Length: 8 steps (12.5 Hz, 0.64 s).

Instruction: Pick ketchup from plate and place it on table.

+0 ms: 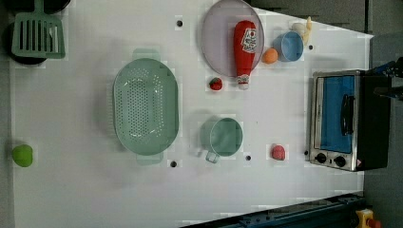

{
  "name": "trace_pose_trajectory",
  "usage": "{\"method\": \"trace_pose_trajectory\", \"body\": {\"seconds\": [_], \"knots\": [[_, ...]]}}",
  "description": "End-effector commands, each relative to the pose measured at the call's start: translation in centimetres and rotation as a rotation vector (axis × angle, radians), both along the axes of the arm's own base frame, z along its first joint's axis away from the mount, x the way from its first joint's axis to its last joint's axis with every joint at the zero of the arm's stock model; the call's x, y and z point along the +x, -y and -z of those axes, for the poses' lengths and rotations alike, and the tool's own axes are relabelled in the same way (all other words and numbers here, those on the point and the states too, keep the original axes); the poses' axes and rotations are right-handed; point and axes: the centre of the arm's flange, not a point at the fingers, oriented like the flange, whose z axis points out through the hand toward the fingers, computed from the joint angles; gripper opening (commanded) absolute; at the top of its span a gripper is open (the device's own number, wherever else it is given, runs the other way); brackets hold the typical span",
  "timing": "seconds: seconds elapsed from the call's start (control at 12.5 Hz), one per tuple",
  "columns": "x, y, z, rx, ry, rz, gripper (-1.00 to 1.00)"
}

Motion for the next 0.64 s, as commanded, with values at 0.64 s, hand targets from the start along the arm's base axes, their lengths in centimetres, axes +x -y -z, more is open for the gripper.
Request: {"method": "trace_pose_trajectory", "body": {"seconds": [0.64], "knots": [[-1.2, -1.0, 5.1, 0.023, -0.135, 0.044, 1.0]]}}
